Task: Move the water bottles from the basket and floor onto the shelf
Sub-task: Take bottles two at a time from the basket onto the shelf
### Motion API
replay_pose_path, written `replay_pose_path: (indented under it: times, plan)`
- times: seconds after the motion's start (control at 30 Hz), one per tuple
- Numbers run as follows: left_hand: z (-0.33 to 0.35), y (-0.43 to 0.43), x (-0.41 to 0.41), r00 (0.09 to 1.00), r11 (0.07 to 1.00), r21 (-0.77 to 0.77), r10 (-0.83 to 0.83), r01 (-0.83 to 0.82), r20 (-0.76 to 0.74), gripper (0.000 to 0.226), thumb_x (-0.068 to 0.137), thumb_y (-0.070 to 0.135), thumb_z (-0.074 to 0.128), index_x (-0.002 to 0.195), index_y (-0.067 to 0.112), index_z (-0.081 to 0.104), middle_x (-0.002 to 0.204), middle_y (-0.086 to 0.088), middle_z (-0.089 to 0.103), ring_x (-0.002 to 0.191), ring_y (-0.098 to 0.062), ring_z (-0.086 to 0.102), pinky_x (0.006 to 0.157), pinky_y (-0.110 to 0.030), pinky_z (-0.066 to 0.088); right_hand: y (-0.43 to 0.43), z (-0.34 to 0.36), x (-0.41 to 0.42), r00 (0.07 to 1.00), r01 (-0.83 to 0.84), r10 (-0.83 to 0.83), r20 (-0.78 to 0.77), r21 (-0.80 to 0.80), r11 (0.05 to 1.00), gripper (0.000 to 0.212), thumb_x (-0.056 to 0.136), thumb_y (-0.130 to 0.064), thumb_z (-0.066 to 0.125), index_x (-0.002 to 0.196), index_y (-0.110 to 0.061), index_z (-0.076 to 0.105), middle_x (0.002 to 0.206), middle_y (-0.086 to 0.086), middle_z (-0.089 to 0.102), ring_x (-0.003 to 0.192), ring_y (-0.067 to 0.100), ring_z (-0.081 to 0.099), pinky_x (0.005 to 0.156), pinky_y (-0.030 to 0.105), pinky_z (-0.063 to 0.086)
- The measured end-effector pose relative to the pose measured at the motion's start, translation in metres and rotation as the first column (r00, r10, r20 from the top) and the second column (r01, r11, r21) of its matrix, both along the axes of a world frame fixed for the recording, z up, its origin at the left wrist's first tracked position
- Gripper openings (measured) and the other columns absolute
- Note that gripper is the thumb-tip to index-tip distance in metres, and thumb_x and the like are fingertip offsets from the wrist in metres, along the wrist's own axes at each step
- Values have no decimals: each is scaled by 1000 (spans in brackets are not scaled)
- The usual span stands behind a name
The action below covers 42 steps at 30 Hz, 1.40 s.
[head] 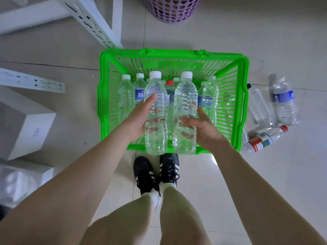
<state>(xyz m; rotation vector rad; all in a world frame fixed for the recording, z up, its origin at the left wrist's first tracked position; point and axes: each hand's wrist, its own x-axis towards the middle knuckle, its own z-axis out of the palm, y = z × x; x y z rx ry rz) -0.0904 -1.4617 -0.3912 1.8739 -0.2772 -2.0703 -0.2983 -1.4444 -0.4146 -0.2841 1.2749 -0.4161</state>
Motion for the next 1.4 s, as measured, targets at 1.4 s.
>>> replay_pose_path:
  times: [1.4]
  plan:
    - [556, 123, 15, 997, 719, -693, 13, -58, -70, 98, 57, 78, 73, 138, 28, 46, 139, -6, 56, 129, -29, 52, 106, -57, 39, 134, 565, 15, 979, 203, -127, 161, -672, 712, 60, 64, -8, 74, 119, -23, 55, 91, 2, 73, 81, 15, 70, 74, 33, 47]
